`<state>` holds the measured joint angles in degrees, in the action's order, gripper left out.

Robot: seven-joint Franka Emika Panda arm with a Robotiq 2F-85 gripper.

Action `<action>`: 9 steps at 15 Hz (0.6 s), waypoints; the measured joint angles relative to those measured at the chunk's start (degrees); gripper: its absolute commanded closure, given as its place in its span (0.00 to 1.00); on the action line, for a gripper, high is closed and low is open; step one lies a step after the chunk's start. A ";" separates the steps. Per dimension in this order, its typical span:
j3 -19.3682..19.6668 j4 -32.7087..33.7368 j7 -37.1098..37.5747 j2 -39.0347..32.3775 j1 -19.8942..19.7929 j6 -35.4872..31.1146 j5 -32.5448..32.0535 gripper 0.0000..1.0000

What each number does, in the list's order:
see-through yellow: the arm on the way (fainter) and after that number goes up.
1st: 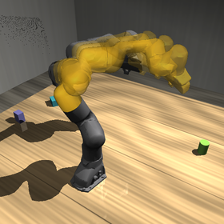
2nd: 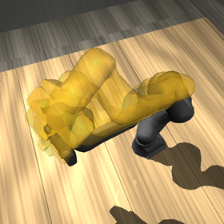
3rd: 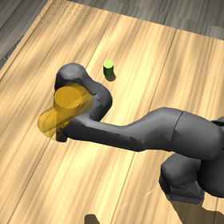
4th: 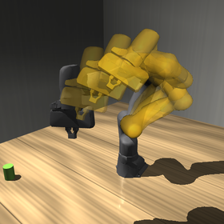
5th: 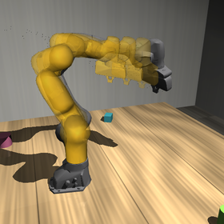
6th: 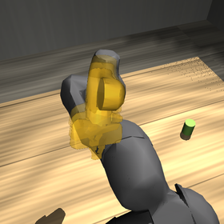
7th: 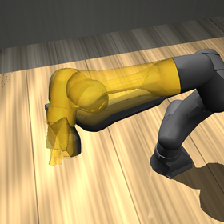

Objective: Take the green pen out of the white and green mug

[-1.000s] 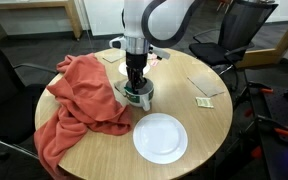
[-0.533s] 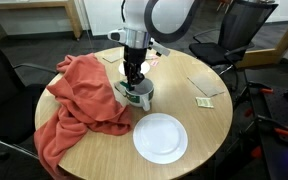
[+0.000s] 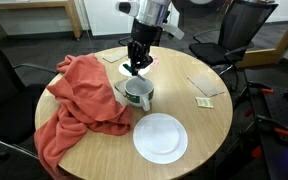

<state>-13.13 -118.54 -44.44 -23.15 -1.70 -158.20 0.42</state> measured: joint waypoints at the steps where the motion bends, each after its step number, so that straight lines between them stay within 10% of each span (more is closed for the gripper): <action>1: -0.03 -1.84 0.00 2.02 0.00 -0.99 0.00 0.96; 9: -0.99 -16.05 -0.02 17.00 -0.01 -4.67 5.48 0.96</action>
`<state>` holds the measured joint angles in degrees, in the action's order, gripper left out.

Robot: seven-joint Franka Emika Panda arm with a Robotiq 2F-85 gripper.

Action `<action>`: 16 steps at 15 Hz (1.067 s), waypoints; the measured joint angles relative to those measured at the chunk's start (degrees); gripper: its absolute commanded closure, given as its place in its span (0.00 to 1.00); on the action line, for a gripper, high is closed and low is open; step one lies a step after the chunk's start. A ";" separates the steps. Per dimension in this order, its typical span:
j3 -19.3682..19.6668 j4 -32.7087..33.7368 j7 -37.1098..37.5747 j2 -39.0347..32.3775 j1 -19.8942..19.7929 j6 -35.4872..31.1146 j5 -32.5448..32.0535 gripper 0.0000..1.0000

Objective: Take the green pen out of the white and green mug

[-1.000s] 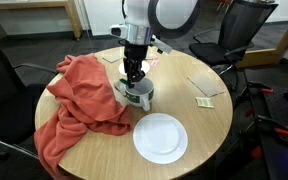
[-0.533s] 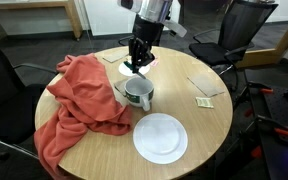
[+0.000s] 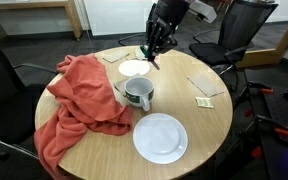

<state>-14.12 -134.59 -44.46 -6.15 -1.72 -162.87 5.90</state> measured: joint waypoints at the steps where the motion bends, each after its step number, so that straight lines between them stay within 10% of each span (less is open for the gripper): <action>1: -0.13 -1.48 0.00 1.53 0.00 0.03 1.96 0.96; 16: 8.76 -3.23 21.72 2.82 1.58 24.64 9.58 0.96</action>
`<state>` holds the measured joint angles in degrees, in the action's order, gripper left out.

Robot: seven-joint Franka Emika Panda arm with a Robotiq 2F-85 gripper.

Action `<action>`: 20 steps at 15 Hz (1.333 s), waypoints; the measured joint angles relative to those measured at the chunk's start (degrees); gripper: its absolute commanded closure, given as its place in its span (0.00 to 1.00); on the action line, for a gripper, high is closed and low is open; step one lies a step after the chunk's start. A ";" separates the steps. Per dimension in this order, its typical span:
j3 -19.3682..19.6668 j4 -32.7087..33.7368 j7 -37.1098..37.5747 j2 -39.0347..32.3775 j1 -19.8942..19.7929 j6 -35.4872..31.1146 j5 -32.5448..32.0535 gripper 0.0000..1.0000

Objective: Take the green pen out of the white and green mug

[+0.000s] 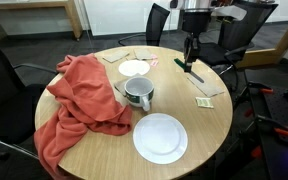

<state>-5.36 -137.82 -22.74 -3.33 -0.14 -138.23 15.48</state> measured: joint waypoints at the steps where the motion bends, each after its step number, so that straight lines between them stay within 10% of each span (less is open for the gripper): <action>1: 0.19 0.74 1.70 -0.87 0.00 1.09 0.00 0.96; 20: 0.28 9.69 28.41 -15.70 1.35 7.59 -0.05 0.96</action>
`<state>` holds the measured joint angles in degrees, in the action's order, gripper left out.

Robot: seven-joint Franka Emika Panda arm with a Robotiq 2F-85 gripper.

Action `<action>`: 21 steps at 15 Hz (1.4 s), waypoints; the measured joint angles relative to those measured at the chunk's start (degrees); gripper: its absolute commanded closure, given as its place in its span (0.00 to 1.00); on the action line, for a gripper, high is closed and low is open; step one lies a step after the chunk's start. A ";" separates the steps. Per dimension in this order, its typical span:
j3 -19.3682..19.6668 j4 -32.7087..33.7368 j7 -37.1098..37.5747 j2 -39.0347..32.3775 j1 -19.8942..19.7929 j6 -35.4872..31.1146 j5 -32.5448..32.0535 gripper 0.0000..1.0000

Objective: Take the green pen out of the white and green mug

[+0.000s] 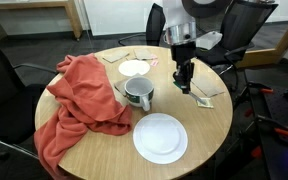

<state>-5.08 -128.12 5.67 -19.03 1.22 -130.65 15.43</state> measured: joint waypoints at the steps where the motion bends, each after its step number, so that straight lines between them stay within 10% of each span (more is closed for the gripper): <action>1: 0.03 0.12 0.48 -0.45 0.00 0.41 0.01 0.96; 3: 0.13 0.32 1.23 -1.23 0.00 1.25 0.03 0.95; 4: 0.19 0.40 1.50 -1.57 0.00 1.61 0.04 0.60; 13: 0.57 1.46 1.67 -2.83 0.00 3.38 0.13 0.02; 21: 0.81 1.56 1.71 -2.83 -0.06 3.63 0.18 0.00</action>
